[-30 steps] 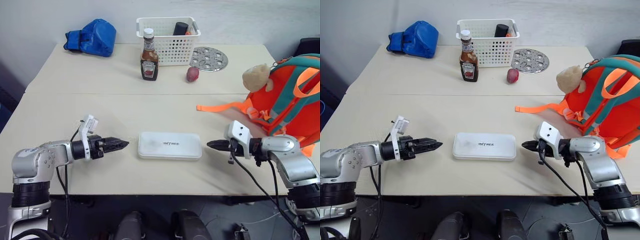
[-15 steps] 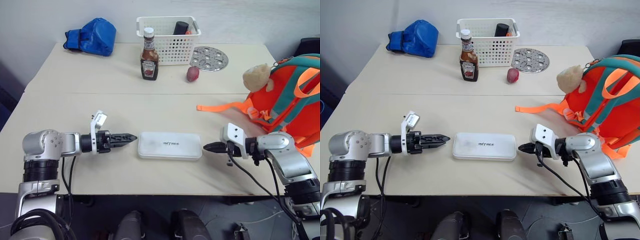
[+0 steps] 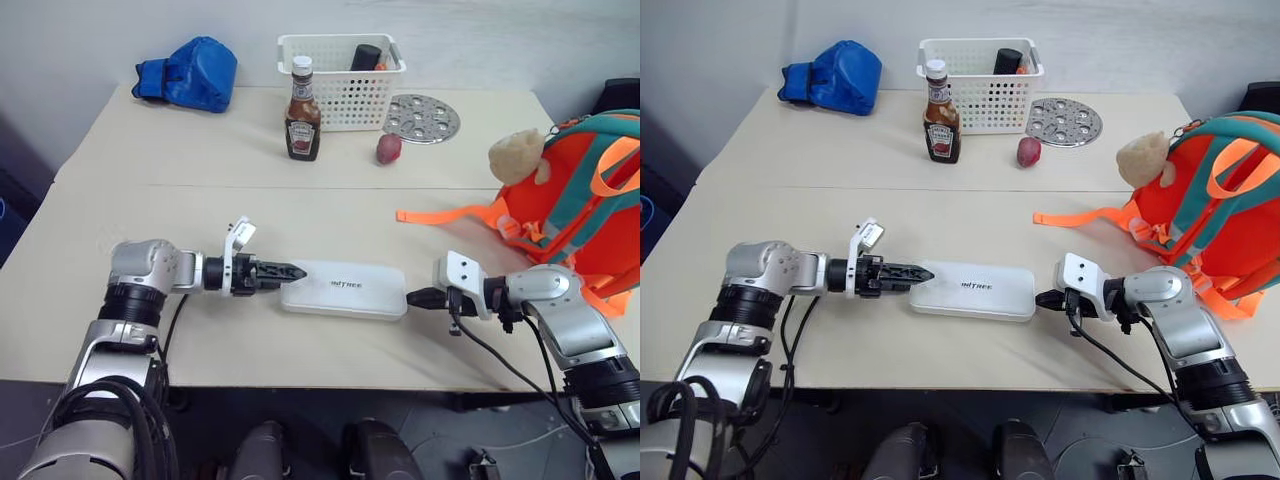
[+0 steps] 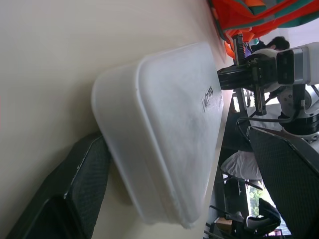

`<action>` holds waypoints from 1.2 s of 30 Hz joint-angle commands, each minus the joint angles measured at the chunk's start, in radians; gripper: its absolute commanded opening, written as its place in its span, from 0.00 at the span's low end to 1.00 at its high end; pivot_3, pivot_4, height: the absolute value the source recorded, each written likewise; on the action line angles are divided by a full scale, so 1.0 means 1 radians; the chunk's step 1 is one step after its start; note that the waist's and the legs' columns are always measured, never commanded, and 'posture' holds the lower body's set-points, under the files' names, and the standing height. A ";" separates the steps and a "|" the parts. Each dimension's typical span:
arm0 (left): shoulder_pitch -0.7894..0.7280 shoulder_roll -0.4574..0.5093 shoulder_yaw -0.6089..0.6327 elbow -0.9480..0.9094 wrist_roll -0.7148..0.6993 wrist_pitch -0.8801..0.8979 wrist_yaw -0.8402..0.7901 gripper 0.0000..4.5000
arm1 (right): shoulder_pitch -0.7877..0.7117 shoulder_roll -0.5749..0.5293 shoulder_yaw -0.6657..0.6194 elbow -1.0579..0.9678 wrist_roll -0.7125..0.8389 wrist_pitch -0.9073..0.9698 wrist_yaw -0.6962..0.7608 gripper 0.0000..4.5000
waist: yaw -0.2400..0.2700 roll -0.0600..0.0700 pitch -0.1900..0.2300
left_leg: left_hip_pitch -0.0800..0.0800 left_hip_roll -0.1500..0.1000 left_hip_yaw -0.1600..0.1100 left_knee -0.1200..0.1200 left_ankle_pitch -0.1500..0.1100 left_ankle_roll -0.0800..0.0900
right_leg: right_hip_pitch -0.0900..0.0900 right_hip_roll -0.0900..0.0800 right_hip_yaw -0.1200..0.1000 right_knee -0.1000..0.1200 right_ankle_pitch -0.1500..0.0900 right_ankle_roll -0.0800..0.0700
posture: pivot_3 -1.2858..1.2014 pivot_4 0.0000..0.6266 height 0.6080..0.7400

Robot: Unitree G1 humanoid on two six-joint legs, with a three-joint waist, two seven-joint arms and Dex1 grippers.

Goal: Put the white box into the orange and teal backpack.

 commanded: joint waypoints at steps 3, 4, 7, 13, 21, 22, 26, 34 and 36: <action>-0.087 -0.013 -0.083 0.064 0.056 -0.053 -0.112 0.99 | 0.013 0.000 -0.009 -0.027 0.004 -0.029 -0.010 0.00 | -0.004 0.000 0.000 | -0.001 0.000 0.000 0.000 0.000 0.000 | 0.000 0.000 0.000 0.000 0.000 0.000 | 0.52 0.24 1.00; -0.101 -0.014 -0.095 0.078 0.066 -0.058 -0.127 0.99 | 0.016 0.001 -0.009 -0.029 0.004 -0.030 -0.013 0.00 | -0.006 -0.001 0.000 | 0.000 0.000 0.000 0.000 0.000 0.000 | 0.000 0.000 0.000 0.000 0.000 0.000 | 0.52 0.24 1.00; -0.147 -0.014 -0.137 0.124 0.096 -0.073 -0.194 0.99 | 0.040 0.002 -0.009 -0.039 0.003 -0.037 -0.027 0.00 | -0.006 -0.001 0.001 | -0.001 0.001 0.000 0.000 0.000 -0.001 | -0.001 0.001 0.000 0.000 0.000 0.000 | 0.52 0.24 1.00; -0.163 0.008 -0.155 0.123 0.116 -0.082 -0.293 0.68 | 0.082 -0.001 -0.010 -0.076 0.006 -0.032 -0.048 0.00 | -0.007 -0.001 0.001 | -0.001 0.001 0.000 0.000 0.000 -0.001 | -0.001 0.001 0.000 0.000 0.000 0.000 | 0.52 0.24 1.00; -0.105 0.014 -0.115 0.048 0.096 -0.062 -0.309 0.30 | 0.108 -0.006 -0.026 -0.111 0.024 -0.009 -0.065 0.00 | -0.006 -0.001 0.001 | 0.000 0.001 0.000 0.000 0.000 0.000 | -0.001 0.001 0.001 0.000 0.000 0.000 | 0.52 0.24 1.00; -0.092 0.017 -0.101 0.024 0.086 -0.056 -0.307 0.30 | 0.113 -0.007 -0.034 -0.121 0.032 -0.002 -0.068 0.00 | -0.006 -0.001 0.001 | 0.000 0.001 0.000 0.000 0.000 0.000 | -0.001 0.001 0.000 0.000 0.000 0.000 | 0.52 0.24 1.00; -0.004 0.071 0.013 -0.168 0.002 0.004 -0.295 0.30 | 0.183 -0.025 -0.145 -0.218 0.117 0.094 -0.105 0.00 | -0.007 -0.001 0.001 | -0.001 0.001 0.000 0.000 0.000 0.000 | -0.001 0.001 0.000 0.000 0.000 0.000 | 0.52 0.24 1.00; 0.248 0.148 0.391 -0.692 -0.203 0.131 -0.115 0.30 | 0.458 -0.034 -0.680 -0.430 0.508 0.505 -0.210 0.19 | -0.003 -0.001 0.003 | -0.002 0.001 -0.005 -0.002 0.000 0.001 | 0.001 0.000 0.000 -0.003 0.000 0.000 | 0.52 0.24 1.00; 0.291 0.132 0.514 -0.793 -0.261 0.182 -0.047 0.30 | 0.512 -0.037 -0.806 -0.426 0.552 0.557 -0.239 0.34 | 0.000 -0.001 0.003 | -0.002 0.000 -0.007 -0.003 -0.001 0.001 | 0.002 -0.001 0.000 -0.003 0.000 0.000 | 0.52 0.24 1.00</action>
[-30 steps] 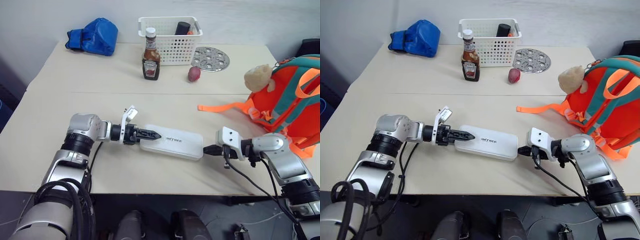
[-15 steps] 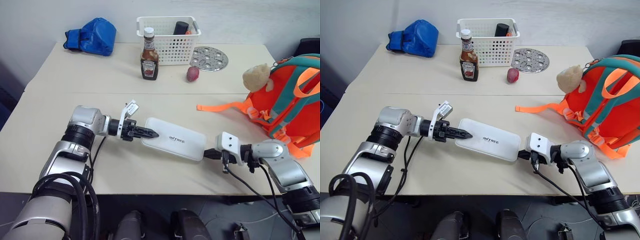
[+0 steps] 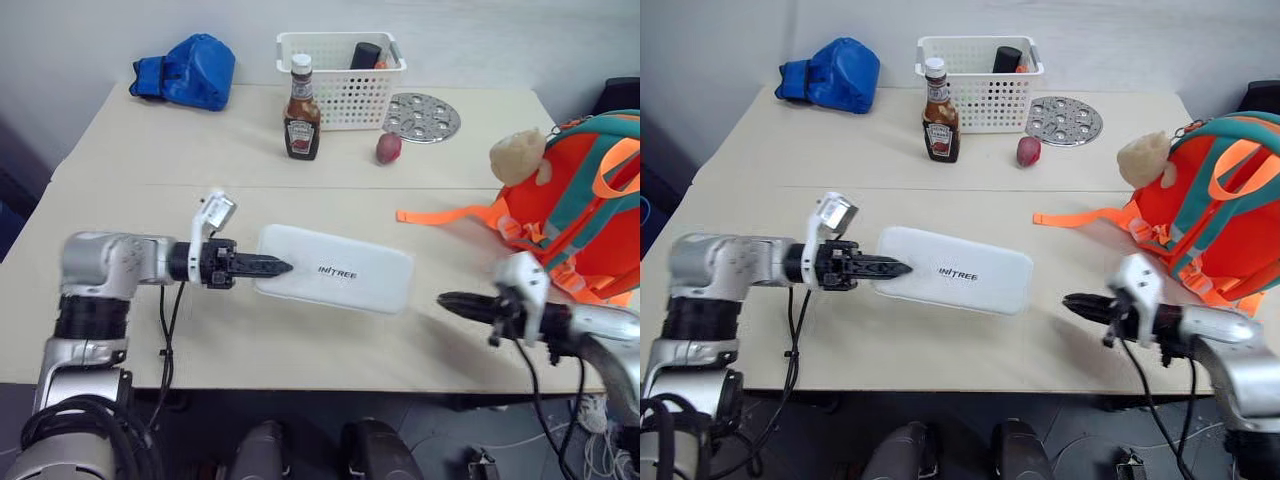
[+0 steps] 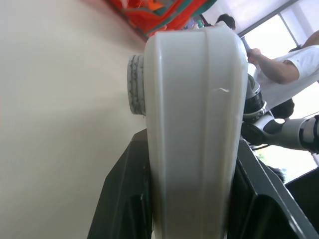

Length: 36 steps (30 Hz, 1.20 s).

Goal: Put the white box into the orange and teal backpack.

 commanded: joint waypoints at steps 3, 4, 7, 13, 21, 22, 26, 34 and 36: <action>0.065 -0.029 0.298 -0.270 -0.178 0.104 0.162 0.30 | 0.065 -0.023 -0.284 0.020 0.115 0.119 -0.080 0.55 | 0.000 -0.001 0.000 | 0.000 -0.001 -0.001 0.000 0.000 0.001 | 0.001 0.000 0.000 0.000 0.000 0.000 | 0.52 0.24 1.00; 0.075 -0.033 0.346 -0.309 -0.205 0.120 0.190 0.30 | 0.050 -0.026 -0.313 0.058 0.127 0.131 -0.095 0.63 | 0.000 -0.001 0.000 | 0.001 -0.001 -0.001 0.000 0.001 0.002 | 0.001 0.000 0.000 0.000 0.000 0.000 | 0.52 0.24 1.00; 0.075 -0.051 0.421 -0.358 -0.265 0.160 0.262 0.30 | 0.010 -0.039 -0.345 0.134 0.146 0.144 -0.120 0.84 | -0.005 -0.001 0.000 | 0.002 -0.002 0.000 -0.001 0.002 0.003 | 0.003 0.000 0.001 -0.001 0.000 0.000 | 0.52 0.24 1.00; 0.047 -0.107 0.475 -0.408 -0.355 0.172 0.421 0.30 | -0.222 -0.091 -0.241 0.388 0.097 0.105 -0.172 0.99 | -0.004 -0.001 0.001 | 0.004 -0.002 0.001 -0.002 0.006 -0.001 | 0.004 0.002 0.002 -0.001 0.000 -0.001 | 0.52 0.24 1.00; 0.051 -0.098 0.468 -0.406 -0.463 0.121 0.556 0.30 | -0.524 -0.055 -0.063 0.655 0.029 0.018 -0.178 0.99 | -0.005 -0.001 0.001 | 0.002 -0.002 0.002 -0.003 0.007 -0.003 | -0.001 0.002 0.002 0.000 0.001 0.000 | 0.52 0.24 1.00; 0.052 -0.094 0.468 -0.400 -0.480 0.113 0.570 0.30 | -0.539 -0.050 -0.054 0.663 0.032 0.017 -0.170 0.99 | -0.006 -0.001 0.001 | 0.002 -0.001 0.002 -0.003 0.007 -0.003 | -0.001 0.002 0.002 0.001 0.001 0.000 | 0.52 0.24 1.00; 0.075 -0.058 0.443 -0.388 -0.514 0.068 0.611 0.30 | -0.609 -0.002 0.015 0.701 0.005 -0.054 -0.130 0.91 | -0.006 0.000 0.001 | 0.002 0.000 0.003 -0.004 0.007 -0.004 | -0.001 0.004 0.003 0.000 0.001 0.000 | 0.52 0.24 1.00; 0.120 0.001 0.420 -0.346 -0.566 -0.032 0.668 0.30 | -0.631 0.022 0.038 0.675 0.028 -0.068 -0.065 0.32 | -0.004 0.000 0.001 | 0.002 -0.001 0.004 -0.004 0.007 -0.004 | -0.001 0.003 0.004 0.000 0.001 0.000 | 0.52 0.24 1.00; 0.134 0.015 0.412 -0.340 -0.578 -0.054 0.674 0.30 | -0.627 0.019 0.040 0.667 0.035 -0.063 -0.046 0.17 | -0.004 0.000 0.001 | 0.002 -0.001 0.004 -0.004 0.007 -0.004 | -0.001 0.003 0.004 0.000 0.001 0.000 | 0.52 0.24 1.00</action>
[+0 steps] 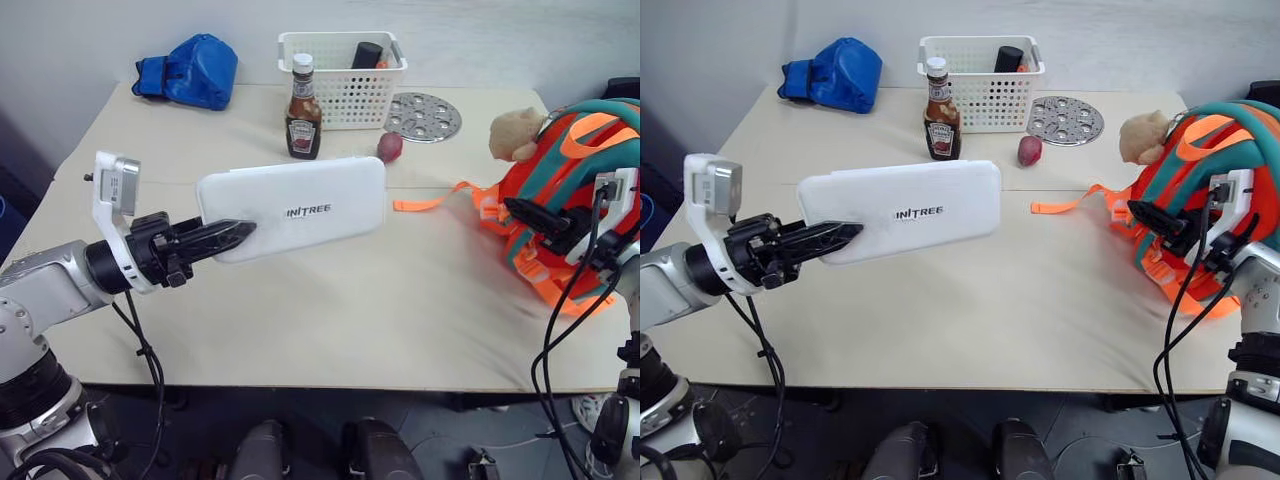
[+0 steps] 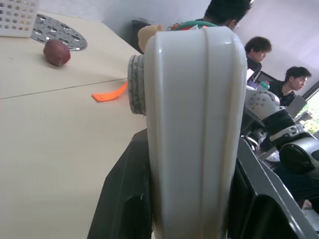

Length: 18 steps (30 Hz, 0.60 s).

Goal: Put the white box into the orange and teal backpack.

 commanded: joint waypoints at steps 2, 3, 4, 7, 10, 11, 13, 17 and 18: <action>0.019 0.036 -0.008 0.012 -0.053 -0.079 0.007 0.30 | -0.004 -0.008 -0.005 -0.062 0.040 0.004 0.053 0.02 | -0.002 0.000 0.000 | 0.000 0.000 0.000 0.000 0.000 0.000 | 0.000 0.000 0.000 0.000 0.000 0.000 | 0.52 0.24 1.00; 0.025 0.044 -0.011 0.017 -0.051 -0.090 0.007 0.30 | -0.001 -0.008 -0.004 -0.073 0.047 0.010 0.059 0.00 | -0.004 0.000 0.000 | 0.000 0.000 0.000 0.000 0.000 0.000 | 0.000 0.000 0.000 0.000 0.000 0.000 | 0.52 0.24 1.00; 0.030 0.054 -0.014 0.027 -0.041 -0.105 0.005 0.30 | 0.008 -0.009 0.000 -0.100 0.061 0.023 0.075 0.00 | -0.005 0.000 0.000 | 0.000 0.000 0.000 0.000 0.000 0.000 | 0.000 0.000 0.000 0.000 0.000 0.000 | 0.52 0.24 1.00; 0.039 0.099 -0.026 0.072 0.008 -0.148 -0.020 0.30 | 0.059 -0.022 0.017 -0.257 0.158 0.116 0.157 0.00 | -0.003 0.001 0.001 | 0.000 0.001 0.000 -0.002 0.000 -0.001 | -0.001 0.001 0.000 0.000 0.000 0.000 | 0.52 0.24 1.00; 0.035 0.140 -0.042 0.118 0.031 -0.181 -0.046 0.30 | 0.107 -0.050 0.035 -0.392 0.245 0.211 0.218 0.00 | -0.003 0.002 0.002 | 0.000 0.001 0.000 -0.003 -0.001 -0.001 | -0.002 0.001 0.000 0.000 0.000 0.000 | 0.52 0.24 1.00; 0.029 0.161 -0.053 0.134 0.051 -0.199 -0.065 0.30 | 0.134 -0.085 0.044 -0.458 0.305 0.277 0.269 0.00 | -0.003 0.003 0.002 | 0.000 0.001 0.000 -0.003 -0.001 -0.001 | -0.002 0.001 0.000 0.000 0.000 0.000 | 0.52 0.24 1.00; 0.024 0.201 -0.074 0.155 0.091 -0.235 -0.104 0.30 | 0.163 -0.134 0.055 -0.546 0.393 0.372 0.322 0.00 | -0.002 0.002 0.003 | 0.000 0.001 0.000 -0.003 -0.002 -0.001 | -0.002 0.001 0.000 -0.001 0.000 0.000 | 0.52 0.24 1.00; 0.024 0.272 -0.077 0.217 0.144 -0.292 -0.186 0.30 | 0.199 -0.179 0.062 -0.669 0.452 0.393 0.359 0.00 | -0.002 0.001 0.004 | 0.000 0.002 0.000 -0.004 -0.004 -0.001 | -0.002 0.001 0.000 -0.003 0.000 0.000 | 0.52 0.24 1.00; 0.029 0.292 -0.078 0.232 0.159 -0.307 -0.214 0.30 | 0.209 -0.194 0.062 -0.695 0.467 0.402 0.375 0.00 | -0.001 0.001 0.004 | -0.001 0.002 0.000 -0.004 -0.005 0.000 | -0.002 0.000 0.000 -0.004 0.000 0.000 | 0.52 0.24 1.00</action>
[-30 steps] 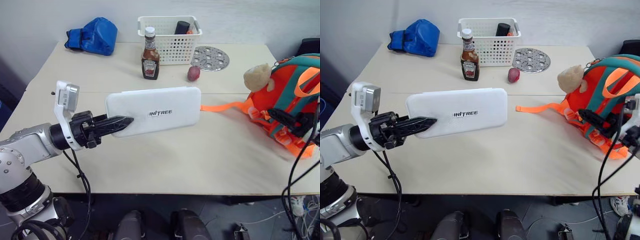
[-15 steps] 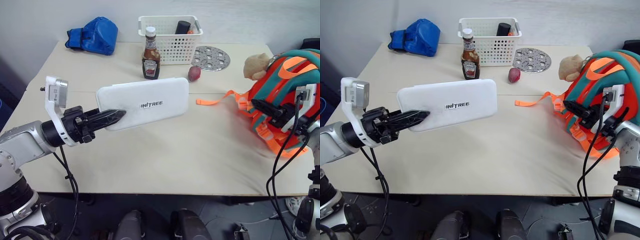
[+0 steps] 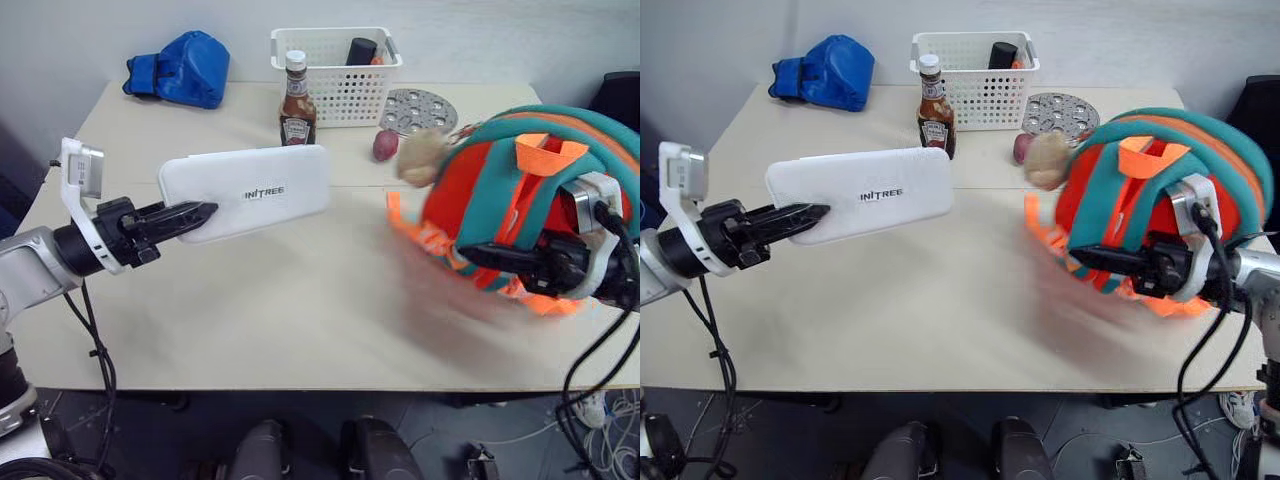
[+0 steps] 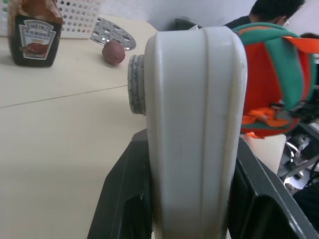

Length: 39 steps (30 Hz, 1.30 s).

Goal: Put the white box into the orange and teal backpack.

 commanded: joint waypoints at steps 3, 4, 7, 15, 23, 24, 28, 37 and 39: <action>-0.002 0.113 0.014 0.068 0.081 -0.105 -0.161 0.30 | 0.050 -0.098 -0.012 -0.151 0.124 0.046 0.125 0.00 | 0.002 0.000 0.000 | -0.001 0.000 0.000 0.000 -0.002 0.001 | -0.001 -0.001 0.000 -0.001 0.000 0.000 | 0.52 0.24 1.00; 0.001 0.126 0.009 0.078 0.095 -0.117 -0.183 0.30 | 0.057 -0.110 -0.013 -0.159 0.136 0.051 0.140 0.00 | 0.002 0.000 0.000 | -0.001 0.000 0.000 0.000 -0.002 0.002 | -0.001 -0.001 0.000 -0.002 0.000 0.000 | 0.52 0.24 1.00; -0.002 0.148 -0.002 0.106 0.129 -0.145 -0.228 0.30 | 0.092 -0.148 -0.002 -0.180 0.151 0.052 0.198 0.00 | 0.002 0.000 0.000 | -0.002 -0.001 0.000 0.000 -0.004 0.004 | 0.000 -0.002 0.000 -0.003 0.000 0.000 | 0.52 0.24 1.00; 0.005 0.099 -0.330 0.101 0.386 -0.369 -0.409 0.30 | 0.143 -0.193 0.082 -0.162 0.044 -0.069 0.319 0.00 | 0.004 0.000 0.000 | -0.003 -0.001 0.000 0.001 -0.006 0.005 | 0.000 -0.003 -0.001 -0.006 0.000 0.000 | 0.52 0.24 1.00; -0.164 -0.004 -0.442 0.146 0.448 -0.397 -0.441 0.30 | 0.137 -0.192 0.098 -0.155 0.041 -0.090 0.315 0.00 | 0.000 -0.002 0.002 | -0.005 -0.001 -0.001 0.002 -0.005 0.006 | -0.001 -0.003 -0.002 -0.005 0.000 0.000 | 0.52 0.24 1.00; -0.183 -0.004 -0.437 0.153 0.438 -0.386 -0.452 0.30 | 0.149 -0.192 0.096 -0.161 0.039 -0.094 0.313 0.00 | 0.000 -0.002 0.002 | -0.005 -0.001 -0.001 0.002 -0.005 0.006 | -0.001 -0.003 -0.002 -0.005 0.000 0.000 | 0.52 0.24 1.00; -0.214 0.044 -0.381 0.124 0.339 -0.302 -0.547 0.30 | 0.181 -0.187 0.091 -0.166 0.023 -0.114 0.301 0.00 | -0.001 -0.002 0.002 | -0.005 -0.001 -0.001 0.003 -0.005 0.005 | -0.001 -0.002 -0.004 -0.003 0.000 0.000 | 0.52 0.24 1.00; -0.280 0.109 -0.336 0.055 0.237 -0.212 -0.633 0.30 | 0.197 -0.177 0.107 -0.158 -0.009 -0.159 0.289 0.00 | 0.004 -0.003 0.002 | -0.005 -0.001 -0.003 0.006 -0.004 0.006 | 0.000 -0.003 -0.004 -0.002 0.000 0.001 | 0.52 0.24 1.00; -0.295 0.105 -0.360 0.046 0.257 -0.231 -0.640 0.30 | 0.195 -0.173 0.111 -0.159 -0.014 -0.164 0.283 0.00 | 0.004 -0.003 0.002 | -0.005 -0.001 -0.003 0.006 -0.003 0.005 | 0.001 -0.003 -0.004 -0.001 0.000 0.001 | 0.52 0.24 1.00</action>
